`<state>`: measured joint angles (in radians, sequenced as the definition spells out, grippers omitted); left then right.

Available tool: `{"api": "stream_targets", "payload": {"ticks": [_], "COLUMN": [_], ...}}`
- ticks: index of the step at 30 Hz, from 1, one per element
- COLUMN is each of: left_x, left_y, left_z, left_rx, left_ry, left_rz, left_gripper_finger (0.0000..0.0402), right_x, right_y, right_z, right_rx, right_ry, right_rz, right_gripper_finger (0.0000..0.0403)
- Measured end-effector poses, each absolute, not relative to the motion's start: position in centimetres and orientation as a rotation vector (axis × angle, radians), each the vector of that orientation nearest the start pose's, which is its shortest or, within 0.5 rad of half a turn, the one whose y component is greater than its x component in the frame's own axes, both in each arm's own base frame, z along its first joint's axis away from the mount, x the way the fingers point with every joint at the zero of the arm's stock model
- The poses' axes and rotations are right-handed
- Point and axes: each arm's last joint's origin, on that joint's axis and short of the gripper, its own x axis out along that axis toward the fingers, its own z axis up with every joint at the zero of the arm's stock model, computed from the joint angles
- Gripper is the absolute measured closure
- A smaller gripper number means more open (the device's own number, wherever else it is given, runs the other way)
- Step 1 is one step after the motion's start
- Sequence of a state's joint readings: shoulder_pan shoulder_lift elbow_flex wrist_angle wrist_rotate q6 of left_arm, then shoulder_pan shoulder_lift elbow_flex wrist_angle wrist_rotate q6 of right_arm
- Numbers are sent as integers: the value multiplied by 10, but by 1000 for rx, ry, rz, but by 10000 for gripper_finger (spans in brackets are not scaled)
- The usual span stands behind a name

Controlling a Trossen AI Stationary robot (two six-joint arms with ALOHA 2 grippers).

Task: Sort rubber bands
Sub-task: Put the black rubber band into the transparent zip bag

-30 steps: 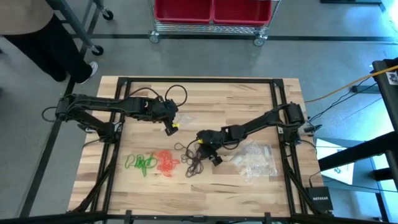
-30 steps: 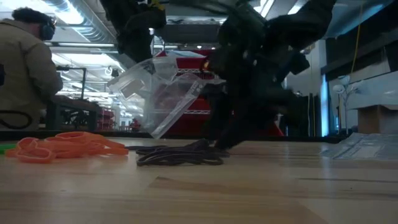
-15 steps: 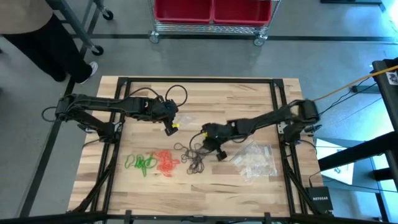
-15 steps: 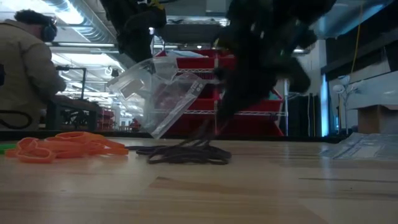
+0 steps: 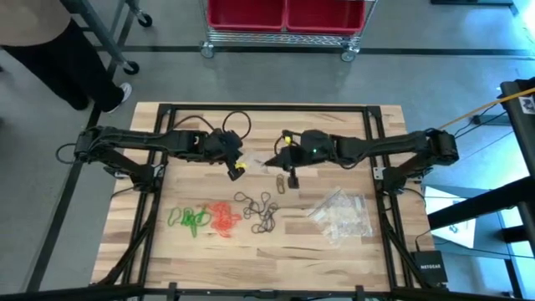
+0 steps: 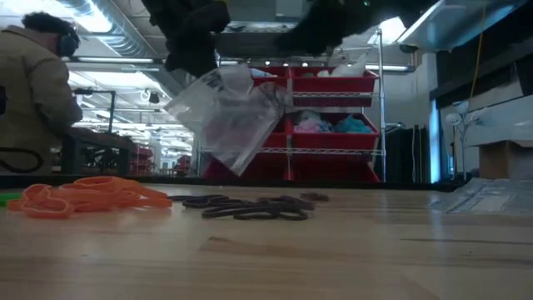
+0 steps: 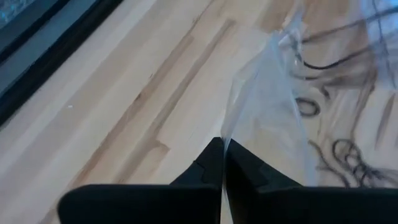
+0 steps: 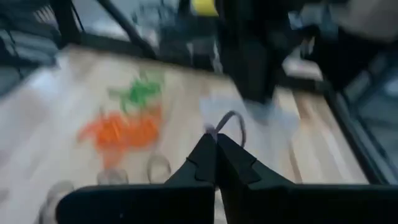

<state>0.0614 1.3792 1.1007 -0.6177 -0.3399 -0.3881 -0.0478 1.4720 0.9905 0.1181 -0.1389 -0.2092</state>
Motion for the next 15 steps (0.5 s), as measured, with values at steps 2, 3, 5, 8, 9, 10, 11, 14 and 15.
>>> {"api": "stream_targets", "payload": {"ticks": [2, 3, 5, 8, 9, 10, 11, 14, 15], "left_x": [281, 281, 280, 277, 275, 275, 274, 276, 277], "left_y": [28, 28, 29, 29, 29, 29, 29, 26, 25], "left_z": [279, 279, 278, 274, 273, 273, 273, 274, 273], "left_rx": [-254, -261, -256, -225, -214, -203, -196, -161, -146], "left_ry": [788, 789, 805, 849, 861, 867, 870, 868, 871], "left_rz": [549, 554, 564, 604, 616, 628, 630, 601, 586], "left_gripper_finger": [401, 401, 401, 401, 401, 401, 401, 401, 401], "right_x": [334, 337, 342, 346, 347, 347, 348, 353, 355], "right_y": [-10, -10, -10, -9, -9, -9, -9, -10, -9], "right_z": [271, 269, 264, 247, 240, 234, 228, 212, 206], "right_rx": [-160, -151, -125, -101, -95, -88, -83, -6, 70], "right_ry": [312, 299, 293, 374, 415, 452, 483, 545, 571], "right_rz": [140, 155, 181, 210, 213, 216, 218, 197, 181], "right_gripper_finger": [398, 398, 398, 398, 398, 398, 398, 398, 398]}}
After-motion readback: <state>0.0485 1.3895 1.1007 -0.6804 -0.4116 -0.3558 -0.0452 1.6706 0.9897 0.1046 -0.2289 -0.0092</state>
